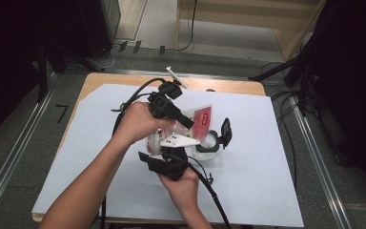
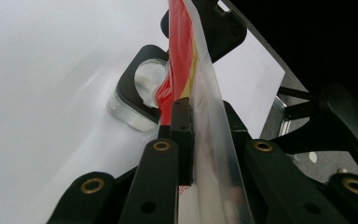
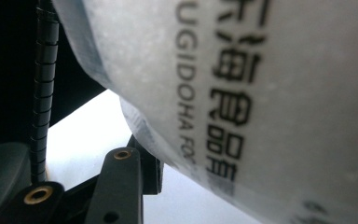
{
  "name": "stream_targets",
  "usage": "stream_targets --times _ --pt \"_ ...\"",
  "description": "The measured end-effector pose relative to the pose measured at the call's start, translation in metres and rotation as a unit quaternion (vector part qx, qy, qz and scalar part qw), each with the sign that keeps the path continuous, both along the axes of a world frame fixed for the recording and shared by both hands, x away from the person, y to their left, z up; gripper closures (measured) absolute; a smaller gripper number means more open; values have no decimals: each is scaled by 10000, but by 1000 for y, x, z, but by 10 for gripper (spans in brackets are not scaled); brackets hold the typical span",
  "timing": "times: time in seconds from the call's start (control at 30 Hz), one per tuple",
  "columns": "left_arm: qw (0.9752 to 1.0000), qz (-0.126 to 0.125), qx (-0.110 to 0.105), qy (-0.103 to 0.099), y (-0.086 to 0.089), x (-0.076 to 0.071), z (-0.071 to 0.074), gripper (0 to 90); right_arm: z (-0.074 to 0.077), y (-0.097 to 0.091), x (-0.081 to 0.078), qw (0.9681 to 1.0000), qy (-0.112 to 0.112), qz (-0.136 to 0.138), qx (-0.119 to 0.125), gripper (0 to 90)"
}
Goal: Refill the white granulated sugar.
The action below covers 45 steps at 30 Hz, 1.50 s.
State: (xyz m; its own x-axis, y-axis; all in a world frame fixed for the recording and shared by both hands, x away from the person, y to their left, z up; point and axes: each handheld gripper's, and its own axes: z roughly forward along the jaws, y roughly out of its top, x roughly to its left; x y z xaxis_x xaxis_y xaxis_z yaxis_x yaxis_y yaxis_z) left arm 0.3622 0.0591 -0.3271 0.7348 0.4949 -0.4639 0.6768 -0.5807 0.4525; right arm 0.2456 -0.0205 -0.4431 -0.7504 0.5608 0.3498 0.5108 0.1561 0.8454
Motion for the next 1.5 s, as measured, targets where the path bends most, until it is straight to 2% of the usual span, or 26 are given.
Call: stream_targets --times 0.33,0.53,0.7,0.8,0.97,1.1,1.5 --pt "10000 -26 79 -33 0 0 0 816 -1 0 0 10000 12 35 5 629" --pt "10000 -38 20 44 -2 1 -1 816 -2 -1 1 10000 17 -29 20 628" --pt "9999 -28 -11 106 -2 2 -2 812 -1 -1 -1 10000 -28 -50 -61 629" --pt "9997 -23 -103 227 -2 2 -3 798 -1 -1 -1 9999 -50 -57 -81 629" --pt "9996 -16 -107 273 -1 4 -3 793 -2 0 0 9999 -79 -48 -78 631" --pt "9996 -107 -127 249 -1 4 -3 797 -2 0 -1 9998 -132 -81 -151 630" --pt "9995 -57 -150 261 -1 7 -3 803 0 -1 0 9999 -80 -54 -139 629"
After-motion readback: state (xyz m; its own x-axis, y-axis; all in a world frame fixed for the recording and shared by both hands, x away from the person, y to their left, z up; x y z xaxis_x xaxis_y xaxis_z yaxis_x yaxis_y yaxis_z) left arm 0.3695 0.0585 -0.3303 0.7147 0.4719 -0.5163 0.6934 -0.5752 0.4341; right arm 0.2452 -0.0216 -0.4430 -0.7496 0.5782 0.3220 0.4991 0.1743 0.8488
